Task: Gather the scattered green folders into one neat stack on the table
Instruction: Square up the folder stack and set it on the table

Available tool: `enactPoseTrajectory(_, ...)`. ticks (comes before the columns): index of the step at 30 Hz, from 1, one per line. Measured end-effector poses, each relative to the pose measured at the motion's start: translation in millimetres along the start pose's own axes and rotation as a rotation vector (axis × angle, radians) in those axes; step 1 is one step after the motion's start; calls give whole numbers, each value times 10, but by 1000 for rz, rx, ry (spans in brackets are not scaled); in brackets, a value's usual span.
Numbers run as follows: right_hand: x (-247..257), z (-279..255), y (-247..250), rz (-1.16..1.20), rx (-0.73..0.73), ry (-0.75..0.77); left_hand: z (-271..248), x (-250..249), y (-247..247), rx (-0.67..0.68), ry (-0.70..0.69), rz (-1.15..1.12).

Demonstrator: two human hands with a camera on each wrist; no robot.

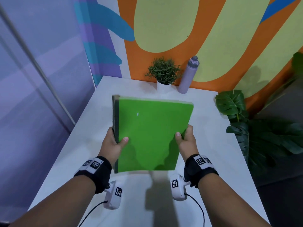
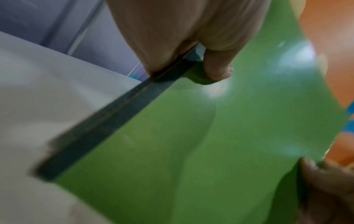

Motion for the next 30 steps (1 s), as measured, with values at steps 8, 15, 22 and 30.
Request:
enactPoseTrajectory(8,15,-121,-82,149,130,-74,186,-134,345,-24,36,-310)
enactPoseTrajectory(15,208,-42,54,314,51,-112,-176,27,110,169,96,-307)
enactPoseTrajectory(22,230,-73,54,933,70,-93,-63,-377,70,25,95,-487)
enactPoseTrajectory(30,346,-199,-611,1041,358,-148,133,-328,-110,31,165,-526)
Point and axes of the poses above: each hand's wrist, its own z-axis towards the middle knuckle, its own y-axis out of the back of the hand, x = y × z, the point moved 3 cm from there along z, towards the middle knuckle, and after that the axes turned 11 degrees about x, right-handed, at the moved point
